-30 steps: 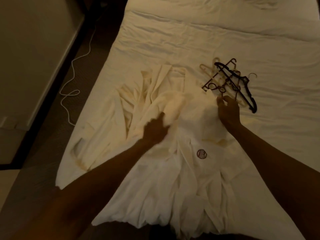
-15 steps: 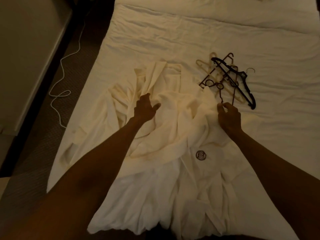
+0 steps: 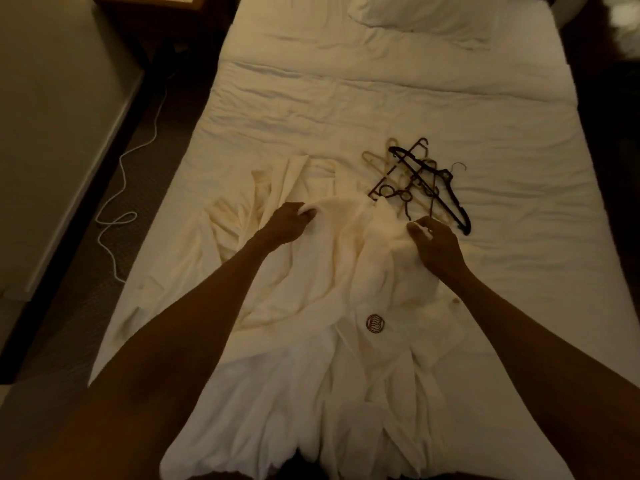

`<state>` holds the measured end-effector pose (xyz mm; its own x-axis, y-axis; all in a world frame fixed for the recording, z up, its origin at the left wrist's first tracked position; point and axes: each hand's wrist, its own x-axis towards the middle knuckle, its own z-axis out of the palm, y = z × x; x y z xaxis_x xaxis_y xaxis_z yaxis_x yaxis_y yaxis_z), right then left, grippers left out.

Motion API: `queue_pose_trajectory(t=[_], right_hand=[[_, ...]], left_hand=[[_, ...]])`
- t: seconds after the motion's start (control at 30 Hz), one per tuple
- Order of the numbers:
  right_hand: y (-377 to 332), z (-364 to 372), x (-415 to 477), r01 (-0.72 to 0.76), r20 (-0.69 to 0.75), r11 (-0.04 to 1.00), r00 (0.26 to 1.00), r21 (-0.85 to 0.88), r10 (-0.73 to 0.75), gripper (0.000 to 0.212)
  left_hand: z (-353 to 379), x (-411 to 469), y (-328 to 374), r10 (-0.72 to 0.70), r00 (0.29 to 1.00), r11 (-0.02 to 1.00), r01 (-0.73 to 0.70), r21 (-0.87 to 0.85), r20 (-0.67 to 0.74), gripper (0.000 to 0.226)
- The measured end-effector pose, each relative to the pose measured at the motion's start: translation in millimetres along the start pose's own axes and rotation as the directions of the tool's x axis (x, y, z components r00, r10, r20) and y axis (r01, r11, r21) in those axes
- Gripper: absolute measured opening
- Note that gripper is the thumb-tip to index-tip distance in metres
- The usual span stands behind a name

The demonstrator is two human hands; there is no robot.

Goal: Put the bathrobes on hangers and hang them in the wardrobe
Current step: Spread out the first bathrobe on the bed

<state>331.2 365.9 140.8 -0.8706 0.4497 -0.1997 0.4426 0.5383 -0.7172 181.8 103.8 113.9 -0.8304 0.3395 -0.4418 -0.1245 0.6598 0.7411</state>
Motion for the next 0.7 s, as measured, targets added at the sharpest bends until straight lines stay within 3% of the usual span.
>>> queue_pose_trajectory(t=[0.2,0.23,0.33,0.37,0.43,0.53,0.6,0.7], right_hand=[[-32.0,-116.6,-16.7,0.097,-0.083,0.994,0.991,-0.047,-0.101,0.032],[-34.0,-138.1,-20.3,0.122,-0.074,0.990,0.989,-0.068,-0.127,0.031],[-34.1,-191.4,-36.6,0.221,-0.030,0.967,0.974,-0.125,-0.226,0.031],[-32.2,-206.2,-44.8,0.262,-0.014,0.956,0.964,-0.133,-0.266,0.026],[-24.4,-234.0,-59.9,0.332,-0.023,0.935,0.941,-0.128,-0.337,0.021],[-5.7,-280.9,-82.1,0.404,-0.088,0.910,0.907,-0.091,-0.412,0.019],[12.7,-315.3,-94.2,0.443,-0.154,0.895,0.882,-0.057,-0.446,0.020],[40.9,-365.3,-108.5,0.435,-0.237,0.900,0.873,-0.019,-0.427,0.020]], left_hand=[[-34.6,-84.9,82.2,-0.124,0.977,0.991,0.130,-0.025,0.176,0.031],[-34.7,-102.3,101.0,-0.158,0.968,0.987,0.162,-0.004,0.197,0.038],[-26.0,-156.3,155.1,-0.251,0.948,0.953,0.206,0.222,0.195,0.099],[-19.0,-172.1,169.9,-0.244,0.954,0.938,0.187,0.293,0.173,0.104],[-2.7,-201.4,196.9,-0.209,0.976,0.921,0.173,0.349,0.066,0.097],[18.5,-243.6,241.4,-0.066,0.993,0.953,0.091,0.288,-0.095,0.065],[31.2,-269.3,271.3,0.053,0.985,0.967,-0.009,0.256,-0.166,0.051],[47.7,-303.7,303.2,0.096,0.956,0.988,-0.059,0.140,-0.276,0.038]])
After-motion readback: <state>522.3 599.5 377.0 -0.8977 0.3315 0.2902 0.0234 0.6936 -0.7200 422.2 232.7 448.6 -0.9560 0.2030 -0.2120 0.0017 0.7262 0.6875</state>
